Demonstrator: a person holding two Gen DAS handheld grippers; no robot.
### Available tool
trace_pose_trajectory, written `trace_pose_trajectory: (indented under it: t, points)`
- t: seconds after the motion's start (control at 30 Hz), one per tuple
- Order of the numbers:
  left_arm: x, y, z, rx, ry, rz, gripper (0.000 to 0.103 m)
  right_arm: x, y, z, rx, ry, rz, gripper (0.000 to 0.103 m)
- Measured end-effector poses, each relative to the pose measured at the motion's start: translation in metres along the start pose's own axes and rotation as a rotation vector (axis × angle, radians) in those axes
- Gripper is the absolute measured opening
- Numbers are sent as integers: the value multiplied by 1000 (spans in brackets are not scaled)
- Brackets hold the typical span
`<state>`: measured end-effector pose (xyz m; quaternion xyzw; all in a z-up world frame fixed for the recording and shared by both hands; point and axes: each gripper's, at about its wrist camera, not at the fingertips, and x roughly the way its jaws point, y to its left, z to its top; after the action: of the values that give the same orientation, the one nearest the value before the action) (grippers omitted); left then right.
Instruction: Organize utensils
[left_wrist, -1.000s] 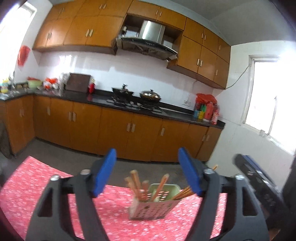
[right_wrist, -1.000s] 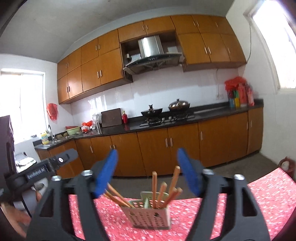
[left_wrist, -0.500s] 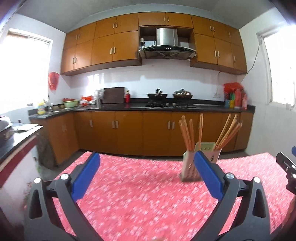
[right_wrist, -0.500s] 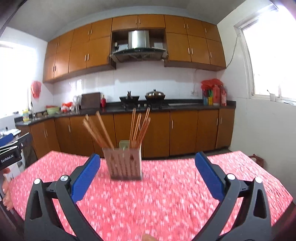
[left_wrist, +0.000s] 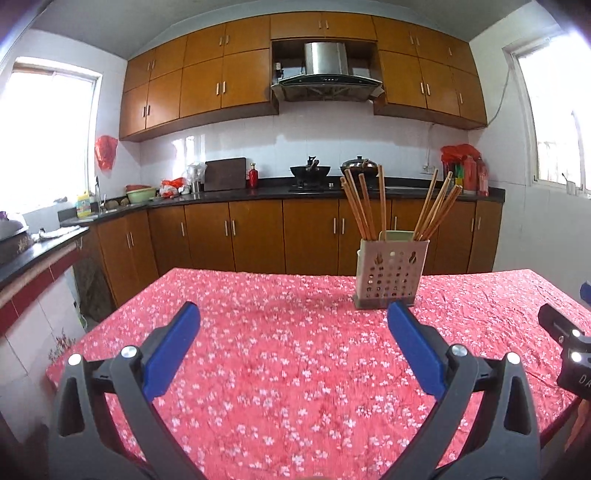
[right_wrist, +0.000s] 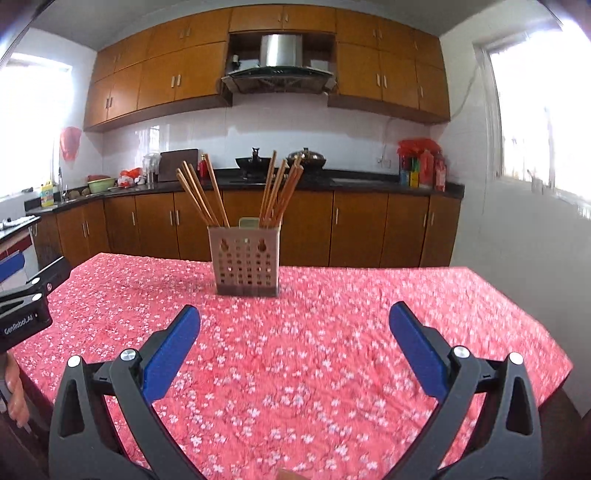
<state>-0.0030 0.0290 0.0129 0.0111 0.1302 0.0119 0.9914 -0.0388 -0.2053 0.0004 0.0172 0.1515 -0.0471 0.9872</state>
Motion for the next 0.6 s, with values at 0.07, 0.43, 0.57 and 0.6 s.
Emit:
trace_pose_trajectory:
  t: [0.07,0.43,0.57,0.6]
  points:
    - [0,3,-3,-13,-5,13,99,1,-1,-3,12,5,0,101]
    - [2,6,-17,-3,-1,29,99,-1,6,-15,-21,15,-16,101]
    - [3,2,-20,16,5,33,99,1,8,-19,-21,31,-29,101]
    - [4,1,-22,16,8,30,99,1,8,-19,-21,34,-30,101]
